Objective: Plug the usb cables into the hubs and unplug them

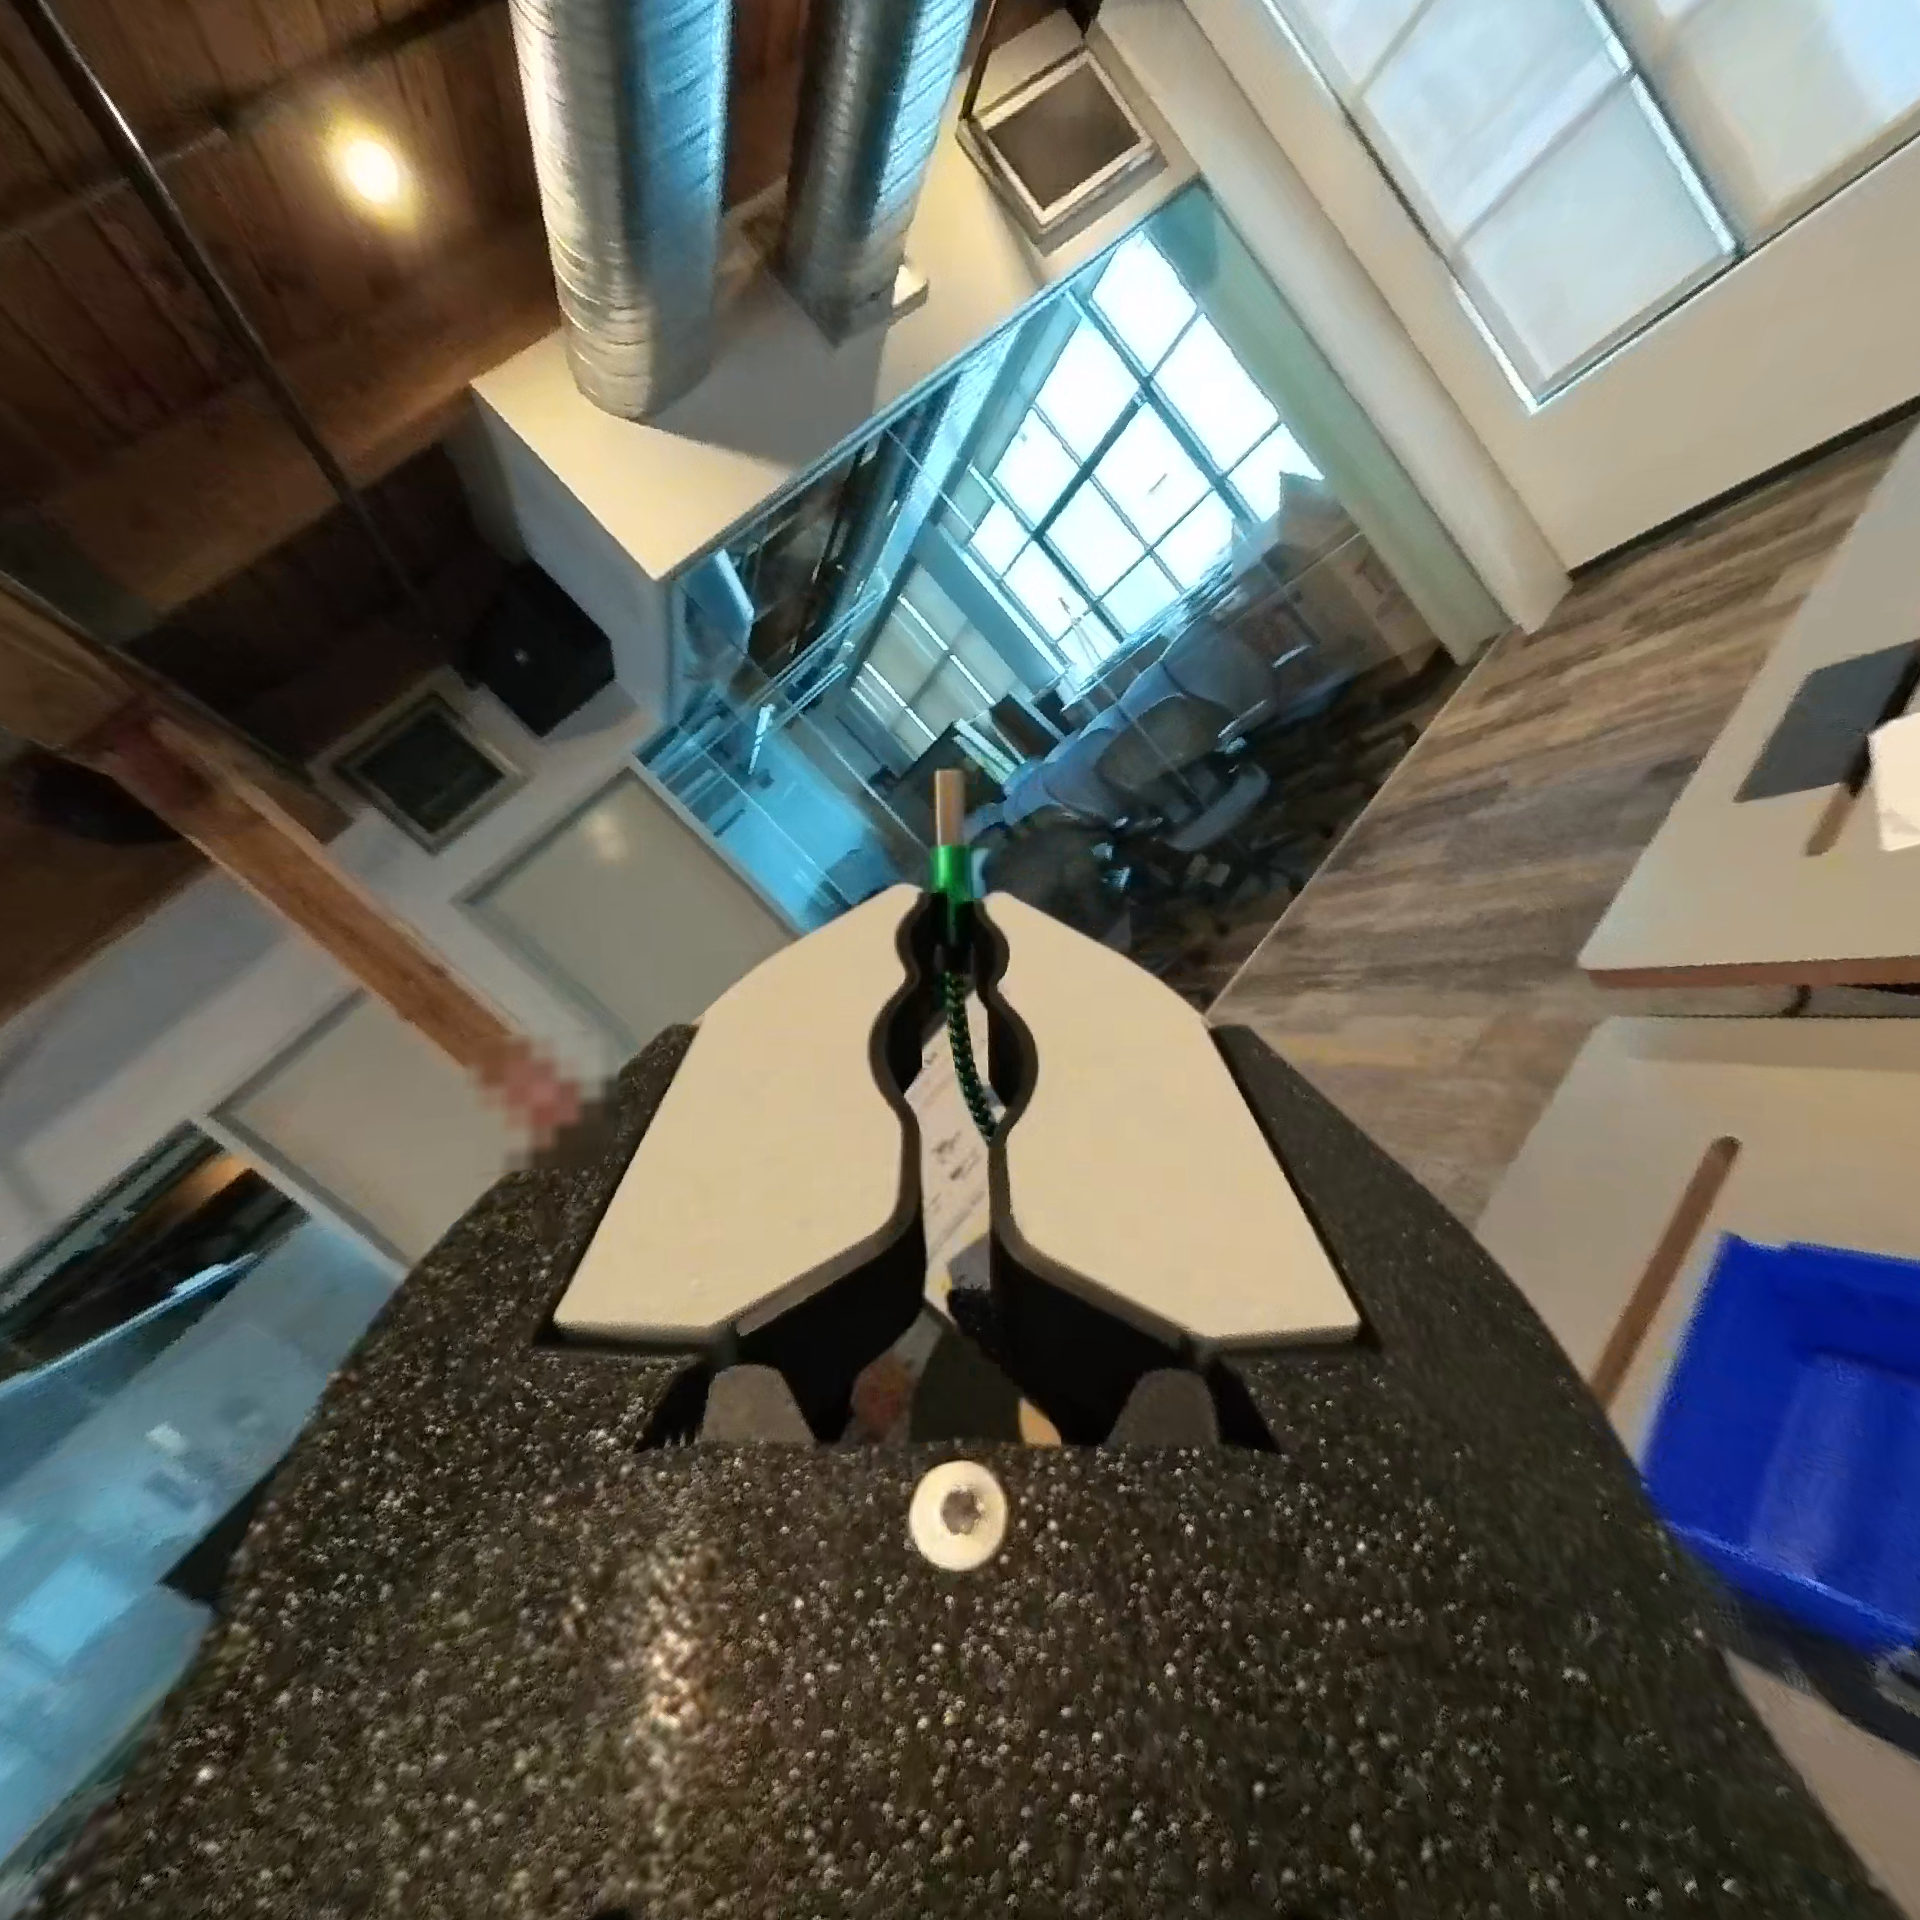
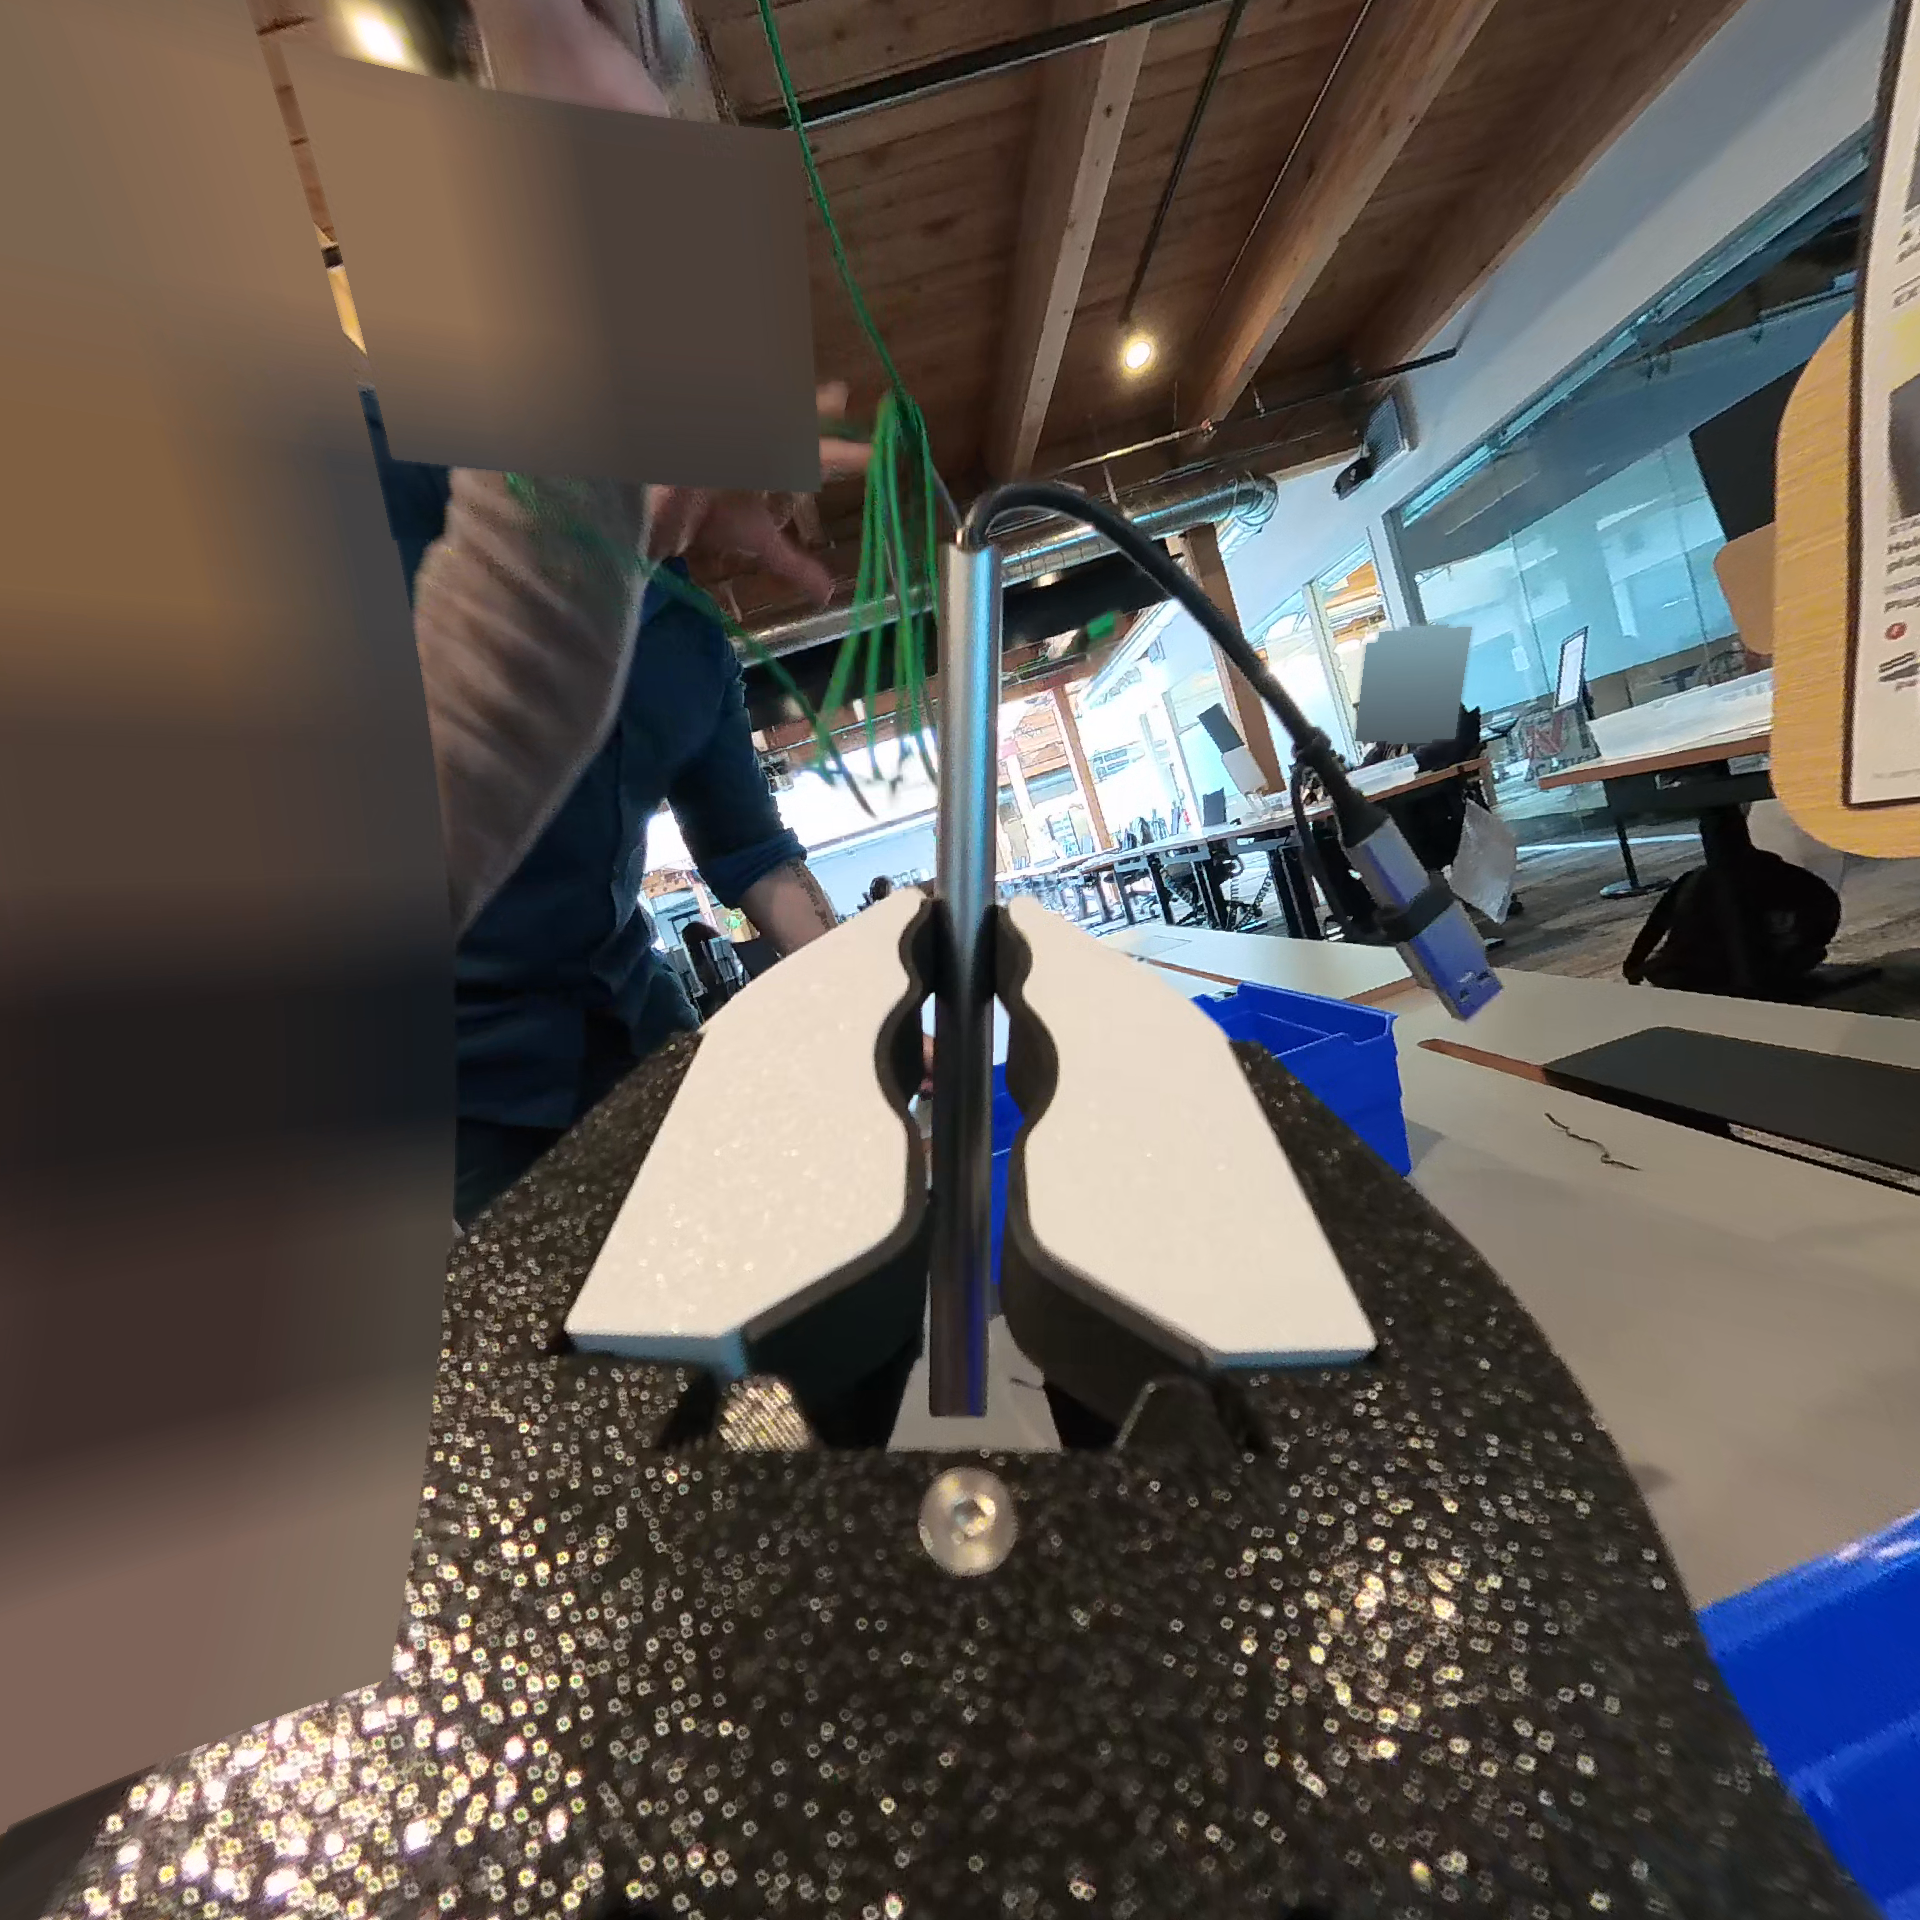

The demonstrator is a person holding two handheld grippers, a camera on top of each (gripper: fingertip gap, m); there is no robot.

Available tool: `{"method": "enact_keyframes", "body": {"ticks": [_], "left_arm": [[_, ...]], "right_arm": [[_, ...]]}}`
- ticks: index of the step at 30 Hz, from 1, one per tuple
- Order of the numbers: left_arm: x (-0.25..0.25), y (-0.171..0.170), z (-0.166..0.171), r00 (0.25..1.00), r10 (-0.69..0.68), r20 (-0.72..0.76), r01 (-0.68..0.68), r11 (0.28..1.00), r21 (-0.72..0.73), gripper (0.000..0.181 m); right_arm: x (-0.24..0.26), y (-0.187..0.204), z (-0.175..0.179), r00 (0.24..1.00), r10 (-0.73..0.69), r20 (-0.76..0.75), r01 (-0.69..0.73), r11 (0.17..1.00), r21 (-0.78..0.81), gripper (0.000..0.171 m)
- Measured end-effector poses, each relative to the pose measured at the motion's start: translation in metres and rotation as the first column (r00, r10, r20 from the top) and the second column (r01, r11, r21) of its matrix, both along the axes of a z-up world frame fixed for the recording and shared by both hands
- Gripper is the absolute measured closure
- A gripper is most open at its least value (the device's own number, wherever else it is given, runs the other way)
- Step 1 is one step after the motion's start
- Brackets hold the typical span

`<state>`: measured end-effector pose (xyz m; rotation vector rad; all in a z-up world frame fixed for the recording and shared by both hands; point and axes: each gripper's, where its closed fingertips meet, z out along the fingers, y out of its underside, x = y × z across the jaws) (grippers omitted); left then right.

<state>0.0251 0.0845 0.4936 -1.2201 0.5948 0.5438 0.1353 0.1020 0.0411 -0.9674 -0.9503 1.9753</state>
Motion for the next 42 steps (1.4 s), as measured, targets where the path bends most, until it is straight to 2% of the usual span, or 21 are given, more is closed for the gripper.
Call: {"method": "enact_keyframes", "body": {"ticks": [4,12,20,27,37,42], "left_arm": [[0.005,0.007,0.019,0.999,0.037,-0.010,-0.037,0.999,0.001,0.175],[0.006,0.020,0.019,0.997,0.071,-0.011,-0.072,0.997,-0.014,0.175],[-0.023,0.021,-0.019,0.994,0.096,0.047,-0.091,0.991,-0.098,0.174],[-0.042,0.019,-0.026,0.989,0.131,0.066,-0.122,0.983,-0.135,0.174],[-0.045,0.015,0.004,0.977,0.208,0.055,-0.200,0.972,-0.121,0.174],[-0.038,0.017,-0.002,0.978,0.203,0.038,-0.196,0.971,-0.137,0.174]], "right_arm": [[0.003,0.002,0.001,1.000,-0.010,-0.004,0.010,1.000,0.002,0.162],[0.004,0.002,0.001,1.000,-0.007,0.001,0.007,1.000,0.005,0.162],[-0.015,-0.018,-0.010,0.997,0.042,0.069,-0.046,0.997,0.062,0.162],[-0.033,-0.034,-0.019,0.992,0.044,0.121,-0.058,0.992,0.108,0.162],[-0.031,-0.030,-0.019,0.993,0.030,0.113,-0.042,0.994,0.103,0.162],[-0.029,-0.028,-0.019,0.994,0.017,0.109,-0.029,0.994,0.106,0.162]]}}
